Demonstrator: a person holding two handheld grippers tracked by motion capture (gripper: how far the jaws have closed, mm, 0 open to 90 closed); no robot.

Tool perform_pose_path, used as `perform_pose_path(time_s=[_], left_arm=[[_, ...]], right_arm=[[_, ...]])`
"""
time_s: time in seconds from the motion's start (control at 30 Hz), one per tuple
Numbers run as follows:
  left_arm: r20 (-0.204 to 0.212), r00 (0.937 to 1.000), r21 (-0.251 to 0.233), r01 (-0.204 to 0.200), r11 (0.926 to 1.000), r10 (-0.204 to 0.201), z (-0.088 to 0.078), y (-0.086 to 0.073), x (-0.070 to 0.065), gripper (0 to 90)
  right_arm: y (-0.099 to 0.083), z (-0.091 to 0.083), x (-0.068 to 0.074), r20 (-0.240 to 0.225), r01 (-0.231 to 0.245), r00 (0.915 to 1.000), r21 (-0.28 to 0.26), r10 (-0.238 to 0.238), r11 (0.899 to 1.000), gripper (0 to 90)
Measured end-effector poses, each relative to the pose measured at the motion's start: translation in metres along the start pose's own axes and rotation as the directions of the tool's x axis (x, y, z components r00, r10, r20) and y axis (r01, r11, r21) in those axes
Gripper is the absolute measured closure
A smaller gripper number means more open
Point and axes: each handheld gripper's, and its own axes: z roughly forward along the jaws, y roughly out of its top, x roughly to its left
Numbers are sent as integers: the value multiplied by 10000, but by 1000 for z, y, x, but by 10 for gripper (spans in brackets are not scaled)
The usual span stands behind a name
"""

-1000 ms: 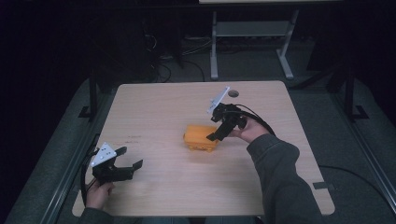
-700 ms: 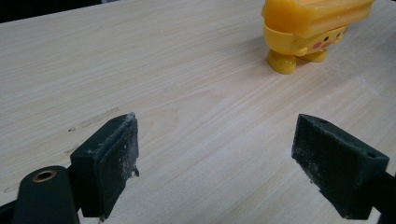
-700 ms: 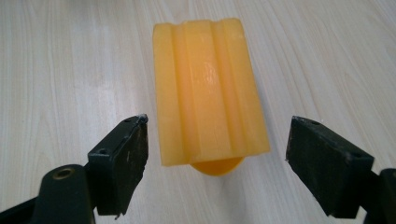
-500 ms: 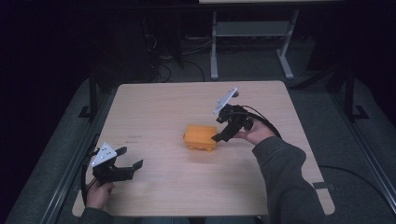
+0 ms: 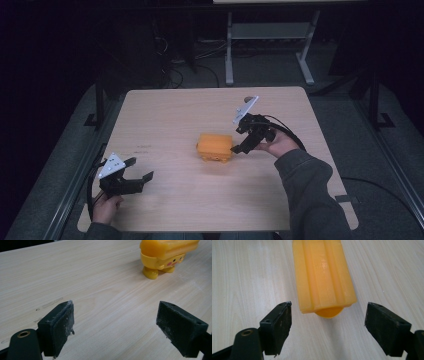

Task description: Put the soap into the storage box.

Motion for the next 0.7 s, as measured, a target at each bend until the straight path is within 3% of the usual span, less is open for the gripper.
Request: perform_pose_path(time_s=[0.7], left_arm=[[-5, 10000, 2, -3, 10000, 3, 1, 0, -1, 141]], right_arm=[[-25, -7, 5, 97, -389, 9992, -47, 390, 9992, 213]])
